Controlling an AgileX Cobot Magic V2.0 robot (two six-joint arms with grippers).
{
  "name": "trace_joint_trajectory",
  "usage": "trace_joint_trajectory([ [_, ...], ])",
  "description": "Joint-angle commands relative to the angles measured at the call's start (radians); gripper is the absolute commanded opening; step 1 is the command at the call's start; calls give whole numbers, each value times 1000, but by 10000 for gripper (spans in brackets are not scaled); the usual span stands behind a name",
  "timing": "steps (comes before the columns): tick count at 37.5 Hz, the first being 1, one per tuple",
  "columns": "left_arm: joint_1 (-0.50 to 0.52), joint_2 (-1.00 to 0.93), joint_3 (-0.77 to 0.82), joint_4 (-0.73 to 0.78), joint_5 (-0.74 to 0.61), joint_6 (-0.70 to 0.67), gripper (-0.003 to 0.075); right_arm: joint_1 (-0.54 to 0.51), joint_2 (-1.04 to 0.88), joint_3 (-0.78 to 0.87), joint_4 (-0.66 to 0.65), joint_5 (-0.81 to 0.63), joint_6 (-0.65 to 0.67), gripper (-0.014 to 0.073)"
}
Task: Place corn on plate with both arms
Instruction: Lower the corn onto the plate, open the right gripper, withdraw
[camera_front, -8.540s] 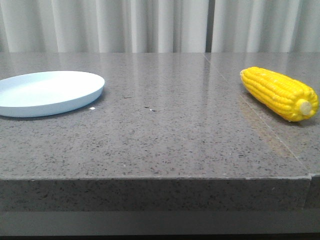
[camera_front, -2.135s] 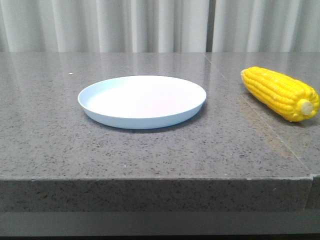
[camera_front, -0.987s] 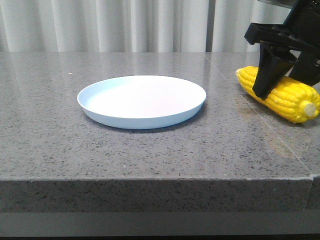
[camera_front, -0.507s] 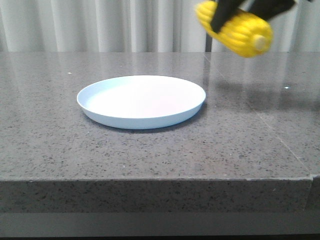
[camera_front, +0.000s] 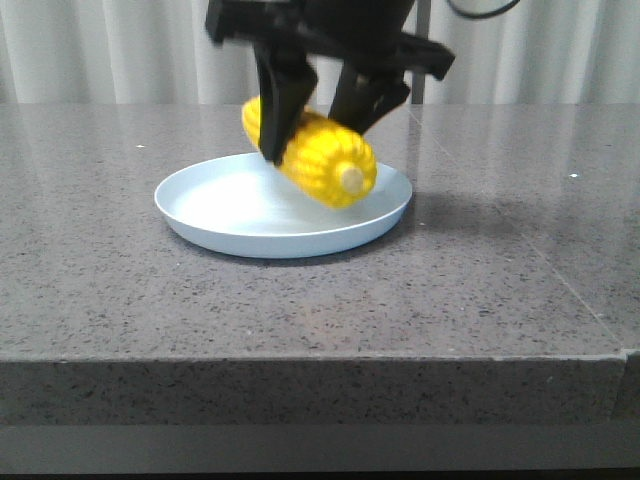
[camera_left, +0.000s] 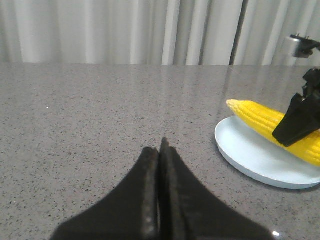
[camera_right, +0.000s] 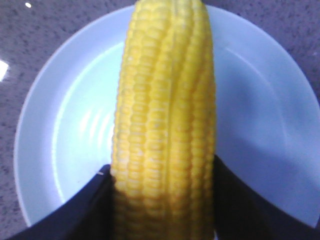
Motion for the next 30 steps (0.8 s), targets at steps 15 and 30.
trace_joint_trajectory([
  [15, -4, 13, -26, 9, -87, -10, -20, 9, -30, -38, -44, -25, 20, 528],
  [30, -4, 13, -26, 9, -87, -10, -20, 9, -121, -198, -84, 96, 13, 562],
])
